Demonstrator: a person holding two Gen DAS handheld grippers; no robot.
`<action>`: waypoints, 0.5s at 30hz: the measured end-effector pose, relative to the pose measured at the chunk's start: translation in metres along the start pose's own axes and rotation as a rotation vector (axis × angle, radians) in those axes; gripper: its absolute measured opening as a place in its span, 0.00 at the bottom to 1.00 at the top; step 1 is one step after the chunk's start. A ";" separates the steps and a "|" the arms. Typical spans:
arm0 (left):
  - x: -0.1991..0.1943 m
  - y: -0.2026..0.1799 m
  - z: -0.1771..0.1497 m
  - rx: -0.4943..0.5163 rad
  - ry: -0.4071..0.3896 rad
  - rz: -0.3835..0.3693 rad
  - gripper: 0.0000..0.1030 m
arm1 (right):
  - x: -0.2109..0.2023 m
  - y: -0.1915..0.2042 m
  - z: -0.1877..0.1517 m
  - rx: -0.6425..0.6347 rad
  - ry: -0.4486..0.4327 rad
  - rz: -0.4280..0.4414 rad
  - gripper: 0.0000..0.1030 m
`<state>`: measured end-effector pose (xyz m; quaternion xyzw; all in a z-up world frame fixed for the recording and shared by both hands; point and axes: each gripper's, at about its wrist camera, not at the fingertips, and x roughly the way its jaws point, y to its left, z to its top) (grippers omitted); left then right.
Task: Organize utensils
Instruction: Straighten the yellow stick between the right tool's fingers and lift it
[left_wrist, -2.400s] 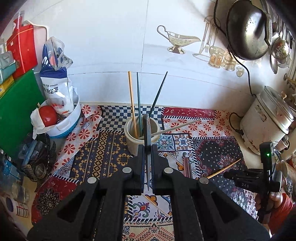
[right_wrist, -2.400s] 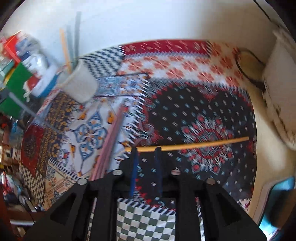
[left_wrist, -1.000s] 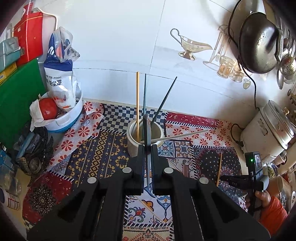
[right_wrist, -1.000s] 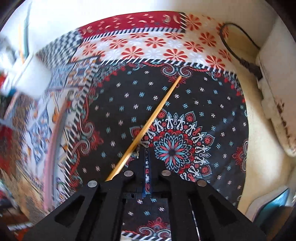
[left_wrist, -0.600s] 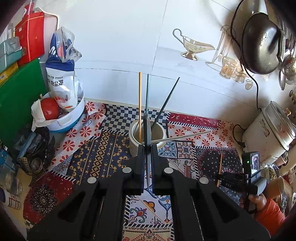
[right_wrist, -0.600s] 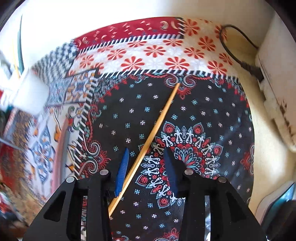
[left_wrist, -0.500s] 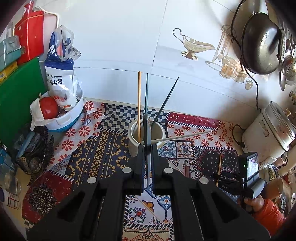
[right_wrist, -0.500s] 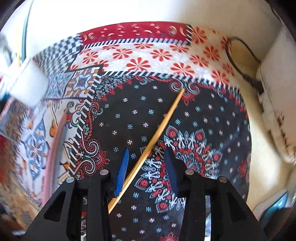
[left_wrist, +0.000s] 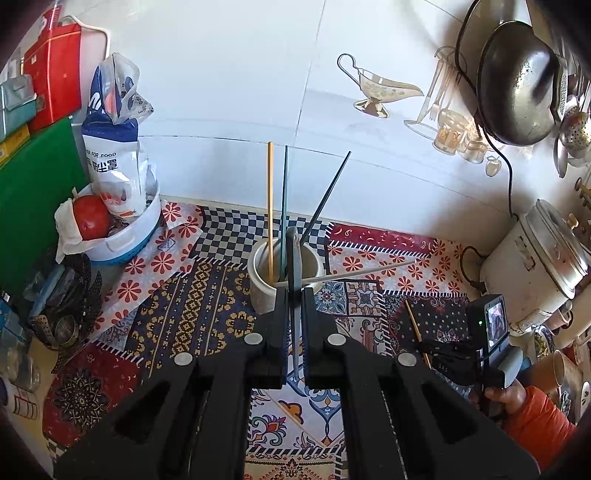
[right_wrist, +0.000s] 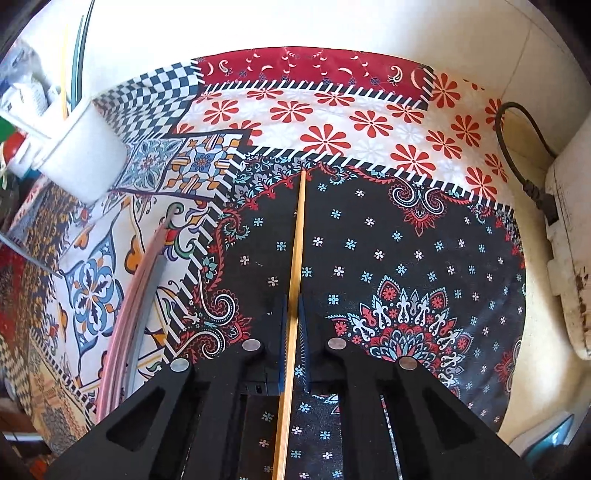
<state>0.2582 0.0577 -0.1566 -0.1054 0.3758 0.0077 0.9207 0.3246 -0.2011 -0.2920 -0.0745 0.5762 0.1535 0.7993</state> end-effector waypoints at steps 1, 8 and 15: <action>0.001 0.000 0.000 -0.002 0.002 -0.001 0.04 | 0.001 0.001 0.002 -0.004 0.007 -0.002 0.06; -0.001 -0.001 -0.001 -0.001 0.003 -0.004 0.04 | 0.007 0.014 0.007 -0.080 -0.048 -0.090 0.06; -0.007 -0.001 0.000 -0.008 -0.007 -0.010 0.04 | 0.010 0.013 0.021 0.004 -0.035 -0.052 0.05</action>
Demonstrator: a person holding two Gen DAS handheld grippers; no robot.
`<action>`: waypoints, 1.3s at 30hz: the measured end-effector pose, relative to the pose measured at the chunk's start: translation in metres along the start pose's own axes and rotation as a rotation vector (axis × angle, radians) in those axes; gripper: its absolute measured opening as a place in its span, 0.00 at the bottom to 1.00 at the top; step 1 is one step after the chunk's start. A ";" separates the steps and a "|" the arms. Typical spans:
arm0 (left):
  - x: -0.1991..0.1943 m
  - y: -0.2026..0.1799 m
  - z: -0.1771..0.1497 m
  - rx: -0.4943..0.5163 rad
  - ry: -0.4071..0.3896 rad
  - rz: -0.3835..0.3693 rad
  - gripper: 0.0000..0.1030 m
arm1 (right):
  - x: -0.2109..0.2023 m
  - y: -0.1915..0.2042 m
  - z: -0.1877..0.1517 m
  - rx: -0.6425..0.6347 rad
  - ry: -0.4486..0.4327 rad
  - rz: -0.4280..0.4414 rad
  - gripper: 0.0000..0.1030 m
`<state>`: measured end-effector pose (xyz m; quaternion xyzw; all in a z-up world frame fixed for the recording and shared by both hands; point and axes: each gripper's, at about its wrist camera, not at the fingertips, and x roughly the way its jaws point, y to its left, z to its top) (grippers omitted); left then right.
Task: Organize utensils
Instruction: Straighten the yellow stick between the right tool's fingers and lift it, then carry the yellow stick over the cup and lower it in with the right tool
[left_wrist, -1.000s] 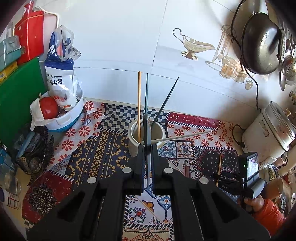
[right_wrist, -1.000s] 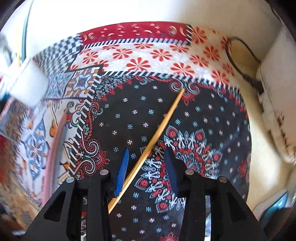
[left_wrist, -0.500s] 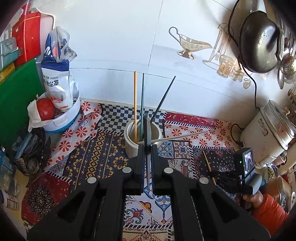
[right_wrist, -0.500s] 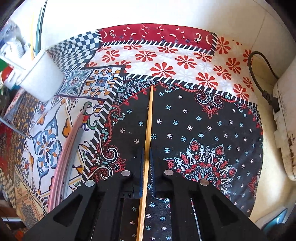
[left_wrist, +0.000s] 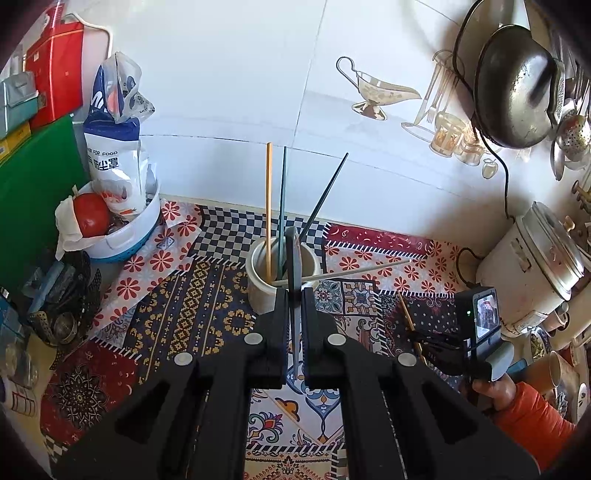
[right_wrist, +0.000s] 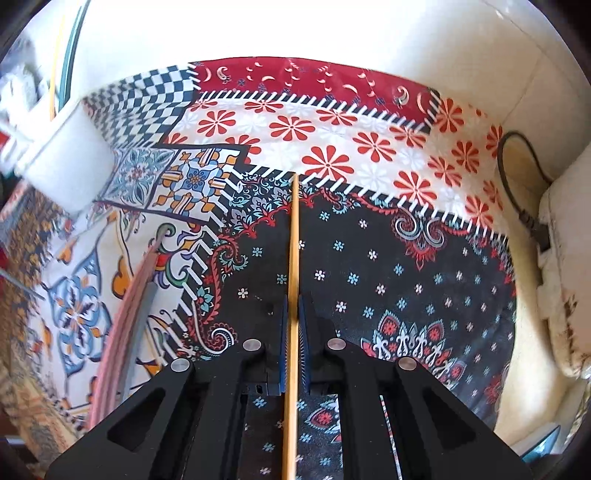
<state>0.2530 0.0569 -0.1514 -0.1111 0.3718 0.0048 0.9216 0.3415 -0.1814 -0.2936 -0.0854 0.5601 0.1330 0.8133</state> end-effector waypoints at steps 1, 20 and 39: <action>-0.002 0.000 0.000 0.000 -0.004 0.001 0.04 | -0.004 -0.003 0.001 0.023 -0.009 0.015 0.05; -0.011 -0.007 0.008 0.002 -0.033 -0.015 0.04 | -0.114 -0.018 -0.006 0.124 -0.293 0.137 0.05; -0.027 -0.007 0.043 0.041 -0.144 0.008 0.04 | -0.173 -0.013 0.034 0.107 -0.483 0.193 0.05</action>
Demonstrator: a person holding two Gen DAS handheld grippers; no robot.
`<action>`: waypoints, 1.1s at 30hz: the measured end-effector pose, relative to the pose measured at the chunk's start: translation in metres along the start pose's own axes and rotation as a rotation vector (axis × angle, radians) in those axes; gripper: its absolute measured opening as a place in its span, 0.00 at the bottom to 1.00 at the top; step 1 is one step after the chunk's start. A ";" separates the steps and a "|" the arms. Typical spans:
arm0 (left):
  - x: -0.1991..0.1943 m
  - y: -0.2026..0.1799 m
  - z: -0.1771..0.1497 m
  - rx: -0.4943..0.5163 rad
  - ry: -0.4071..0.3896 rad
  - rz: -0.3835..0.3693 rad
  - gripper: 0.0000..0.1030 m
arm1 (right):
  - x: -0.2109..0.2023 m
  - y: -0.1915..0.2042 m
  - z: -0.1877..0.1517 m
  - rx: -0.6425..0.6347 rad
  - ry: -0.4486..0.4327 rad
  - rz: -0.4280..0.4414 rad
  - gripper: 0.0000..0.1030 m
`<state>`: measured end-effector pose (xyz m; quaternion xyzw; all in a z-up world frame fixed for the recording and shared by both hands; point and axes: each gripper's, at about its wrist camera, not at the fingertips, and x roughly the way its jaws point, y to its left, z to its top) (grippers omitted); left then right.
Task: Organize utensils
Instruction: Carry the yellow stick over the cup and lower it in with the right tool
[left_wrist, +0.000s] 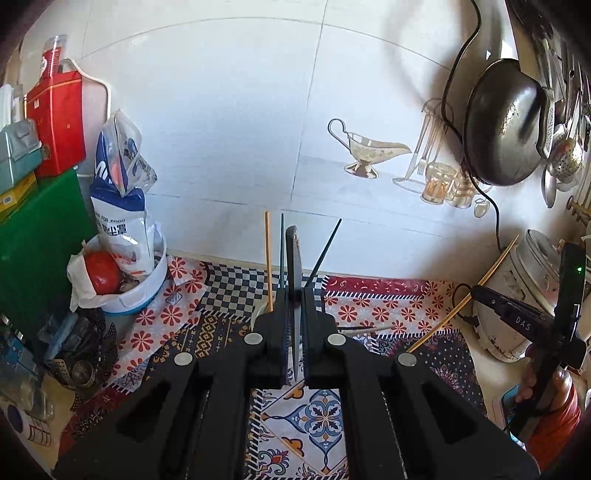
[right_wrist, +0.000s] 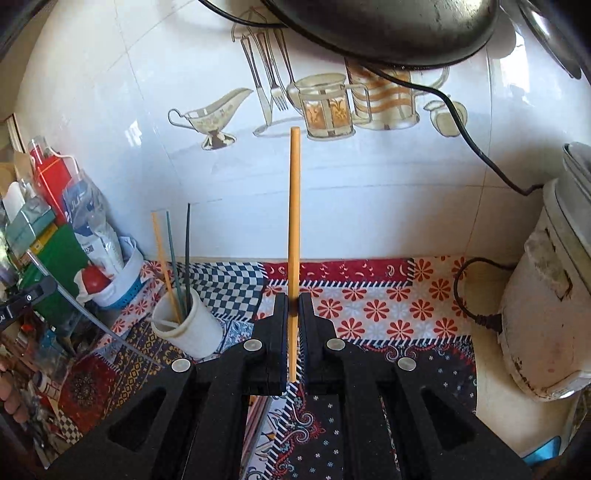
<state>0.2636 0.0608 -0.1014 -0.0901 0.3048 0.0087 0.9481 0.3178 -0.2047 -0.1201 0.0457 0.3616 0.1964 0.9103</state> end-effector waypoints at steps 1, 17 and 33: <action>0.000 0.000 0.003 0.001 -0.007 0.000 0.04 | -0.001 0.003 0.005 -0.004 -0.011 0.008 0.05; 0.017 0.001 0.047 0.035 -0.078 0.032 0.04 | 0.012 0.067 0.062 -0.062 -0.118 0.207 0.05; 0.085 0.024 0.027 0.013 0.071 0.068 0.04 | 0.100 0.118 0.039 -0.214 0.106 0.266 0.05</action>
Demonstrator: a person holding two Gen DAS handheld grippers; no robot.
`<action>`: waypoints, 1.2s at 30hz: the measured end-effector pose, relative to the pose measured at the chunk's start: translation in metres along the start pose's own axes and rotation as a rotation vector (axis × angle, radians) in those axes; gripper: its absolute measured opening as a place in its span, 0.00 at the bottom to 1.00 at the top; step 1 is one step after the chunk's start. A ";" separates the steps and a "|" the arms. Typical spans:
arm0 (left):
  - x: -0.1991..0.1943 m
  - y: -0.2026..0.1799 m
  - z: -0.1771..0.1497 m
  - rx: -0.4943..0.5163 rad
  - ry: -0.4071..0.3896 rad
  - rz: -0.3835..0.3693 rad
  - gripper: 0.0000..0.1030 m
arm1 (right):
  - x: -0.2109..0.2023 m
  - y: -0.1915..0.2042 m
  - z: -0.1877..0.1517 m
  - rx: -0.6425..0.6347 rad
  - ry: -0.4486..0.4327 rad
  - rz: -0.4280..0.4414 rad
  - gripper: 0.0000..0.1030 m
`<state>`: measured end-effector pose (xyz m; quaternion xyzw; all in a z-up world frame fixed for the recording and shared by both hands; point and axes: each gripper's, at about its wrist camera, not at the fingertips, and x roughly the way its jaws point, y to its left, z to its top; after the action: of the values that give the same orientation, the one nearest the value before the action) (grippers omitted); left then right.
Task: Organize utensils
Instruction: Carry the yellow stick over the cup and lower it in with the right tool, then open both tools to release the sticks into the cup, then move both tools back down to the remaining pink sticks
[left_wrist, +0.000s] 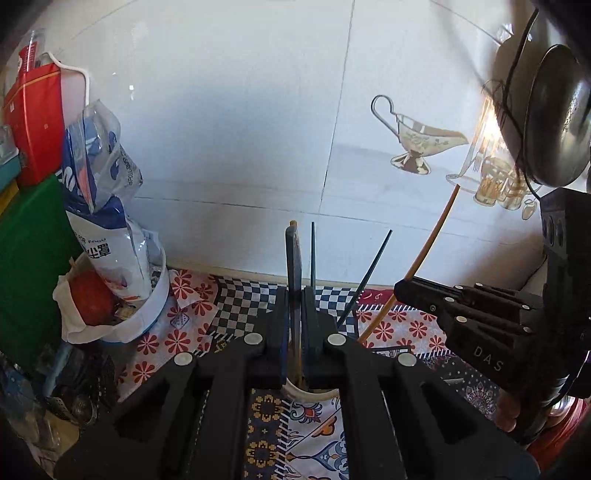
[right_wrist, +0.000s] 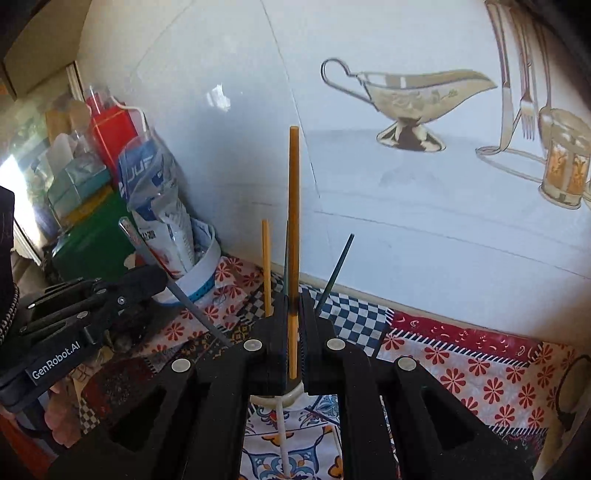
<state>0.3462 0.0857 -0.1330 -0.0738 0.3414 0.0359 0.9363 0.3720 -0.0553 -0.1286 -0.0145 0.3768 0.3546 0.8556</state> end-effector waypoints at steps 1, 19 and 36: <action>0.004 0.000 -0.002 0.002 0.012 0.000 0.04 | 0.003 -0.001 0.000 -0.002 0.013 -0.003 0.05; 0.009 -0.009 -0.011 0.013 0.079 -0.041 0.05 | 0.007 0.002 -0.006 -0.057 0.134 -0.022 0.06; -0.053 -0.021 -0.035 0.069 0.031 -0.006 0.50 | -0.089 0.001 -0.021 -0.020 -0.041 -0.132 0.37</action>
<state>0.2857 0.0586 -0.1230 -0.0433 0.3568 0.0200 0.9330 0.3172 -0.1139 -0.0849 -0.0405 0.3538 0.3016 0.8844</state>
